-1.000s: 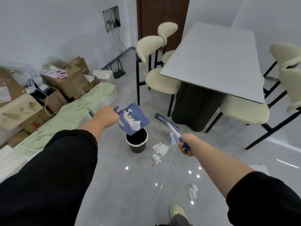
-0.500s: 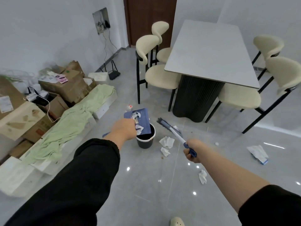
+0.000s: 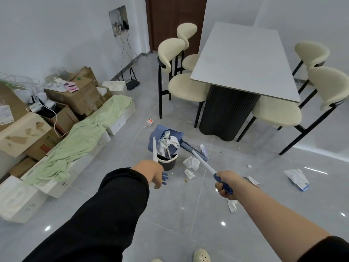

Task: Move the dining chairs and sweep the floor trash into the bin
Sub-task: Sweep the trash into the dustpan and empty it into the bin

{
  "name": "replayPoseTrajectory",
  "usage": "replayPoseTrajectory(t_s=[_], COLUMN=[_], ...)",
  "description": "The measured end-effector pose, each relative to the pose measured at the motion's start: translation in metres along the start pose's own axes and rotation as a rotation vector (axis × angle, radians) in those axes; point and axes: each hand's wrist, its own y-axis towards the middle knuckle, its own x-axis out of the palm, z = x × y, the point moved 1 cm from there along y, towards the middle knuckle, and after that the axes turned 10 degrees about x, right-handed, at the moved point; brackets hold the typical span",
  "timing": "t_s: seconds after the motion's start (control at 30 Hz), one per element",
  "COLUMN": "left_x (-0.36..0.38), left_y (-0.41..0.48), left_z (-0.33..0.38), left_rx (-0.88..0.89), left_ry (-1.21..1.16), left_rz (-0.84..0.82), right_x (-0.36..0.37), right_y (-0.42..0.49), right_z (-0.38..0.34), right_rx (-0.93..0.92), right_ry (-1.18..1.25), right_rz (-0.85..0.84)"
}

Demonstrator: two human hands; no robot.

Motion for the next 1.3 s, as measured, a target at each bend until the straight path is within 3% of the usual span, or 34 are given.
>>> replayPoseTrajectory(t_s=[0.07, 0.27, 0.53, 0.77, 1.3], left_x=[0.008, 0.027, 0.041, 0.057, 0.073], left_y=[-0.002, 0.000, -0.006, -0.014, -0.010], left_z=[-0.003, -0.012, -0.010, -0.017, -0.025], left_rx=[-0.008, 0.041, 0.017, -0.010, 0.033], left_ry=[-0.032, 0.205, 0.356, 0.465, 0.652], left_rz=[-0.016, 0.130, 0.200, 0.185, 0.121], right_x=[-0.002, -0.001, 0.009, 0.010, -0.008], right_y=[-0.002, -0.003, -0.015, -0.010, -0.009], right_z=[0.005, 0.019, 0.026, 0.037, 0.025], right_rx=[0.002, -0.010, -0.062, -0.288, -0.384], right_ry=[-0.009, -0.052, -0.220, -0.650, -0.851], right_rz=[0.006, 0.064, 0.128, 0.246, 0.506])
